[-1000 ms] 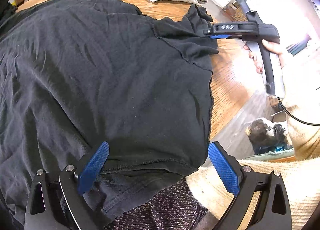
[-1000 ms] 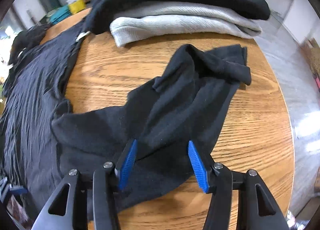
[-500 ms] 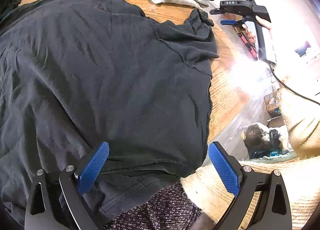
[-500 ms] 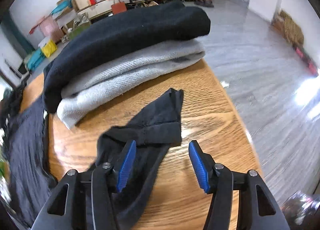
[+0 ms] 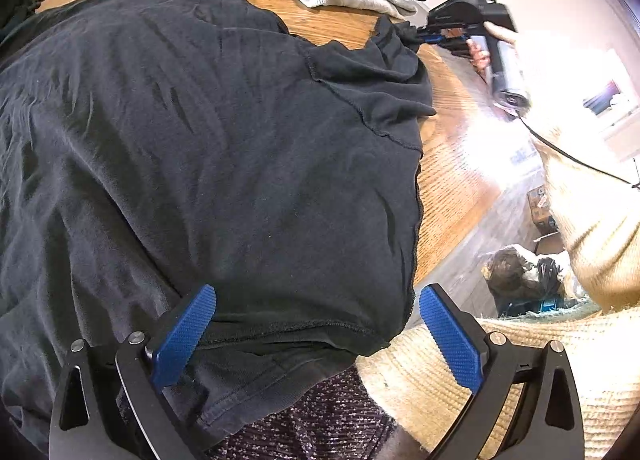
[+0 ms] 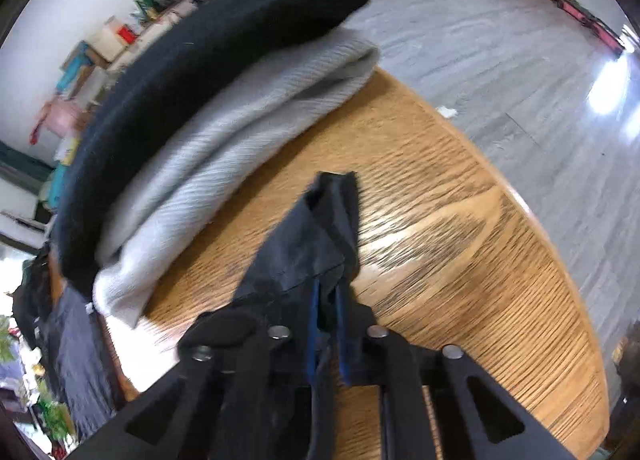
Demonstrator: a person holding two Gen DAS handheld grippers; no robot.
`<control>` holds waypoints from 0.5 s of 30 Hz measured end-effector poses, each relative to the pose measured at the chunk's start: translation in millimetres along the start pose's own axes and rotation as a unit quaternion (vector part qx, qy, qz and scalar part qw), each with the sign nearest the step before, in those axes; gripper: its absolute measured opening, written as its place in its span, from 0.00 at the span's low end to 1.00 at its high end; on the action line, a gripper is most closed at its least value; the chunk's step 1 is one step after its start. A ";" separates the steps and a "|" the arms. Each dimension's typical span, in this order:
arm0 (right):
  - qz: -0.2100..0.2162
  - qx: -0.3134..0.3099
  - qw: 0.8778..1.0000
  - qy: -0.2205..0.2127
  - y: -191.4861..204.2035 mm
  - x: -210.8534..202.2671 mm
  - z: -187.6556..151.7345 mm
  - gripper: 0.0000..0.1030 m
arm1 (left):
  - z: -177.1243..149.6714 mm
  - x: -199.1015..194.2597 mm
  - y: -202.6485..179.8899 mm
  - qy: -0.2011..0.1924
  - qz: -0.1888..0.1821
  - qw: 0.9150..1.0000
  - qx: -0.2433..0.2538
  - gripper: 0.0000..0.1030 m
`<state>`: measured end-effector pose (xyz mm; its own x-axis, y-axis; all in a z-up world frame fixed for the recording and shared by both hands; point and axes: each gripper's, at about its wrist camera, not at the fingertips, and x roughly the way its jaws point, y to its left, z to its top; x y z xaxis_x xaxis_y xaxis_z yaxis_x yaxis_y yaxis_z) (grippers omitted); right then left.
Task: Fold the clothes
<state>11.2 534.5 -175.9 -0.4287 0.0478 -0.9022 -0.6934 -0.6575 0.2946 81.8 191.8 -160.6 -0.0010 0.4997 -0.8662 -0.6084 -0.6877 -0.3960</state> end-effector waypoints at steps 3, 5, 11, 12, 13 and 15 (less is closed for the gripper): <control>0.055 -0.001 0.998 -0.008 5.3 -25.3 -14.2 0.07 | -1.6 -1.6 -1.9 -0.002 0.000 1.000 -0.004 0.99; 0.094 -0.010 0.995 -0.010 11.2 -44.6 -27.7 0.07 | -2.0 -2.7 -1.2 -0.004 -0.001 1.000 -0.009 0.99; 0.184 -0.069 0.980 -0.015 42.5 -104.3 -69.1 0.07 | 0.7 -15.2 17.7 -0.021 -0.060 0.995 -0.079 0.98; 0.198 -0.081 0.977 -0.011 49.0 -111.8 -76.6 0.07 | -0.4 -22.1 20.8 -0.034 -0.079 0.992 -0.090 0.98; 0.213 -0.094 0.973 -0.007 57.0 -118.5 -85.2 0.07 | -2.2 -30.7 23.3 -0.050 -0.100 0.989 -0.099 0.98; 0.239 -0.116 0.964 0.001 73.1 -130.0 -103.1 0.07 | -5.6 -50.0 27.0 -0.091 -0.127 0.981 -0.112 0.98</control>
<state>76.0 402.7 -69.5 -0.6665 -0.3039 -0.6807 -0.2677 -0.7546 0.5990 69.9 145.3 -129.7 -0.0261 0.7420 -0.6699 -0.4184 -0.6167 -0.6668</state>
